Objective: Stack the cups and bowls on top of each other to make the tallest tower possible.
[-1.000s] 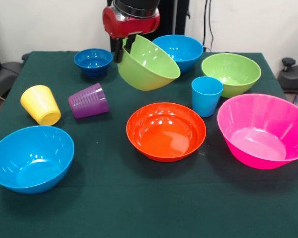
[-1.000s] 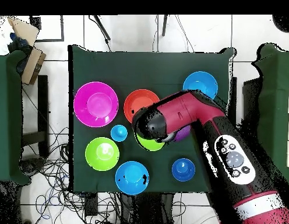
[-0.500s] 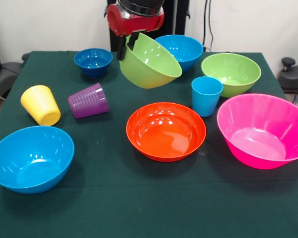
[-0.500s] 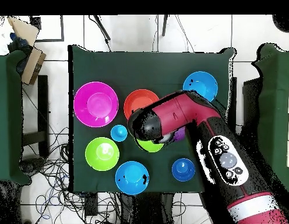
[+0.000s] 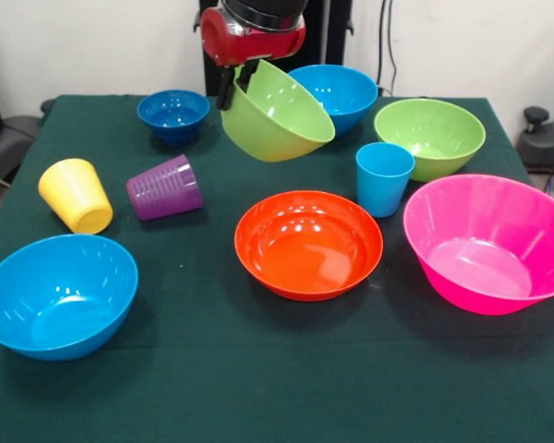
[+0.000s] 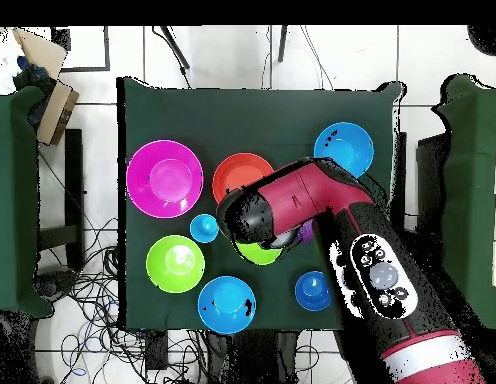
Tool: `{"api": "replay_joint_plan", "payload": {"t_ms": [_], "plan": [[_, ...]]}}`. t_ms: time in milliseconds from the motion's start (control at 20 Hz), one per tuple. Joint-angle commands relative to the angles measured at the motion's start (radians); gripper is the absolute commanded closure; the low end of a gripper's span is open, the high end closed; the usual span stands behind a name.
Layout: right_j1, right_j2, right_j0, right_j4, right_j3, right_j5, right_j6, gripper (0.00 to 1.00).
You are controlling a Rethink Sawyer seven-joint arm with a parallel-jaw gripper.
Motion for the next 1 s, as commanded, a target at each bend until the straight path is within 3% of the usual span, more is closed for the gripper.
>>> {"api": "replay_joint_plan", "payload": {"t_ms": [50,1000], "plan": [[-0.011,-0.070,0.058,0.025,0.020,-0.019,0.125,1.00],[-0.022,-0.164,0.166,0.122,0.009,-0.035,0.202,1.00]]}}
